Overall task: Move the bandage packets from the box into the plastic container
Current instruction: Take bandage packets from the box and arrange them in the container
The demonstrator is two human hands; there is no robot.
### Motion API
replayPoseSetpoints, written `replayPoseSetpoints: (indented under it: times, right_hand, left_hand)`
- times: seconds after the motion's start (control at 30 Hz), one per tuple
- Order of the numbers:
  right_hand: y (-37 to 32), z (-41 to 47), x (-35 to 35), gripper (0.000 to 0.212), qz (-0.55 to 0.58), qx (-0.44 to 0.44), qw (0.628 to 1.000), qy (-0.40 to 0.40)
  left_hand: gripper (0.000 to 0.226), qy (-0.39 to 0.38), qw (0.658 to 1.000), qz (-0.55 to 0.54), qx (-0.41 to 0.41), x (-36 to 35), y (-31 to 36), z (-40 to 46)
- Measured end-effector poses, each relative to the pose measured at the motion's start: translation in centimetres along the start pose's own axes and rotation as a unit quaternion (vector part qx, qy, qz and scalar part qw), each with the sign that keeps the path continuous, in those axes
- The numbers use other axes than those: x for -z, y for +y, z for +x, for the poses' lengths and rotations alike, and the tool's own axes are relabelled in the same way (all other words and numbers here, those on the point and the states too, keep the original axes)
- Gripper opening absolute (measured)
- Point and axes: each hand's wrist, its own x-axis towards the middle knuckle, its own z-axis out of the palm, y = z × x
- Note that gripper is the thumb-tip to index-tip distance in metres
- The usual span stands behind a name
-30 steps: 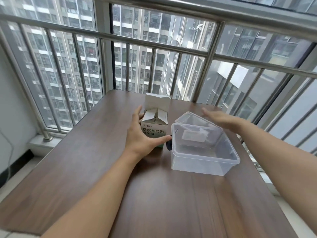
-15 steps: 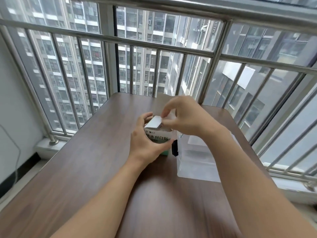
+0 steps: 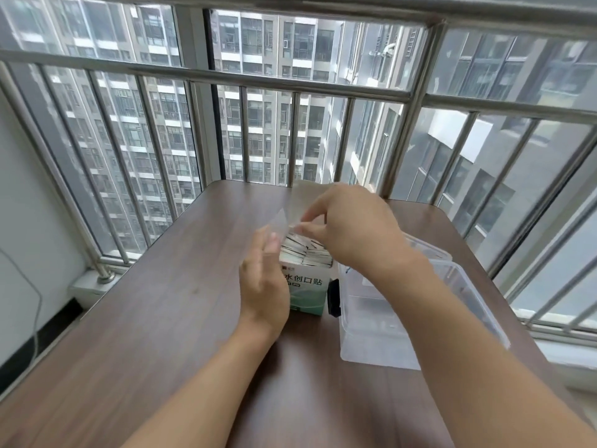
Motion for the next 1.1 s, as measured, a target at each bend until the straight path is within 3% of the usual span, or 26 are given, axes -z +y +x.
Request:
replayPoseSetpoints:
  times: [0.07, 0.17, 0.3, 0.47, 0.63, 0.8, 0.93, 1.1]
  right_hand:
    - [-0.6, -0.1, -0.5, 0.02, 0.011, -0.025, 1.0, 0.008]
    - [-1.4, -0.1, -0.9, 0.008, -0.033, -0.041, 0.998, 0.023]
    - [-1.6, -0.1, -1.3, 0.014, -0.088, -0.012, 0.994, 0.062]
    - [-1.1, -0.3, -1.0, 0.013, -0.108, 0.008, 0.994, 0.02]
    - [-0.4, -0.5, 0.4, 0.009, -0.008, 0.021, 0.997, -0.073]
    - [-0.6, -0.6, 0.3, 0.013, -0.022, 0.012, 0.999, -0.041]
    - [-1.0, -0.6, -0.3, 0.02, -0.045, 0.026, 0.999, -0.007]
    - [-0.9, -0.3, -0.5, 0.02, -0.073, 0.028, 0.996, -0.044]
  left_hand:
    - [0.053, 0.006, 1.0, -0.011, 0.019, -0.2, 0.0, -0.2]
    - [0.051, -0.003, 1.0, -0.006, 0.03, -0.4, 0.1, -0.4]
    - [0.059, -0.006, 1.0, 0.017, 0.023, -0.4, -0.3, -0.4]
    - [0.063, -0.004, 0.999, 0.03, 0.016, -0.4, -0.4, -0.5]
    - [0.059, -0.002, 0.999, 0.042, -0.002, -0.5, 0.2, -0.6]
    - [0.051, 0.005, 0.999, 0.044, -0.029, -0.6, 0.8, -0.8]
    - [0.058, -0.007, 0.999, 0.046, -0.023, -0.4, 0.6, -0.8]
    - [0.058, -0.015, 0.998, 0.062, -0.029, -0.4, 0.2, -0.6]
